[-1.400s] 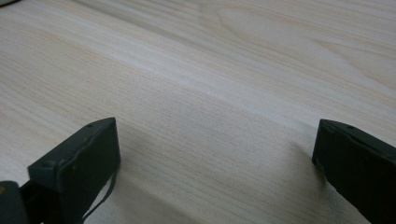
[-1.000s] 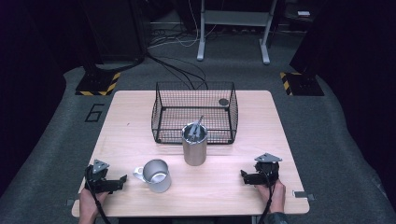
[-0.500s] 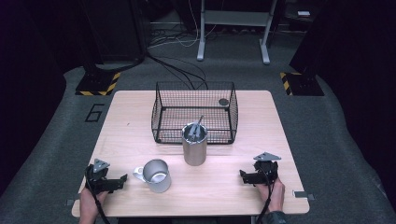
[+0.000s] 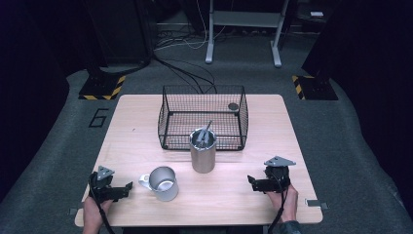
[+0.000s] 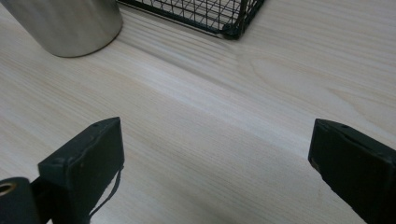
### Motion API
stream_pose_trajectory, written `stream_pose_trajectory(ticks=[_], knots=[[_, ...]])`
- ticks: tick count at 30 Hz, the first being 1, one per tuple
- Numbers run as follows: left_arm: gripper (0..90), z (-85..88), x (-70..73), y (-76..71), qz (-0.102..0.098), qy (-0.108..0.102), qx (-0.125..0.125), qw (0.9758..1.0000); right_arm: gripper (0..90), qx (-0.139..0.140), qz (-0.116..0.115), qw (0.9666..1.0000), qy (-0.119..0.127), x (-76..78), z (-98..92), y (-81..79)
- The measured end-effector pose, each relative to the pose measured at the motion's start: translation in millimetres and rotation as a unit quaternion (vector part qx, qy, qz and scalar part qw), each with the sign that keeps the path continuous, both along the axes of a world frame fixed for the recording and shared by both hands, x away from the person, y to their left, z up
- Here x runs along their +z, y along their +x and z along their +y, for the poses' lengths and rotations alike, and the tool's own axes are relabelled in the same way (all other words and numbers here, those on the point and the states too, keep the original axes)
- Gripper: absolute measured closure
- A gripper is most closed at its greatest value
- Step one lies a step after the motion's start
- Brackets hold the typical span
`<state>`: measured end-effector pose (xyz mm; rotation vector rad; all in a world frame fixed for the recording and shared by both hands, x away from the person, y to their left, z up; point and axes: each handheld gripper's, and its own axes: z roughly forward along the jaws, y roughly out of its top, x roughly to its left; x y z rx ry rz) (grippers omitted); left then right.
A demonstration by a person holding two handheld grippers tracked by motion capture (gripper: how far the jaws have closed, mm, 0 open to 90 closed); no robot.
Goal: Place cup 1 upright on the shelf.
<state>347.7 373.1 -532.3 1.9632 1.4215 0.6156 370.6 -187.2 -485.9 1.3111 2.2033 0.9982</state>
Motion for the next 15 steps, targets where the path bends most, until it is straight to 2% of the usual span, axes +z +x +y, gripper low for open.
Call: stream_pose_trajectory(ticks=[6,8,15], knots=[[0.9,0.1,0.1,-0.1,-0.001,0.001,-0.001,1.0,2.9,0.01,-0.004,0.9999,0.007,14.3,7.6,-1.3],[0.8,0.1,0.1,-0.1,-0.001,0.002,-0.001,1.0,3.0,0.015,-0.013,0.9998,0.003,19.5,10.6,-1.7],[1.5,-0.4,-0.3,-0.3,-0.006,0.001,-0.001,1.0,2.7,0.032,-0.021,0.9991,0.016,36.3,21.9,-2.4]])
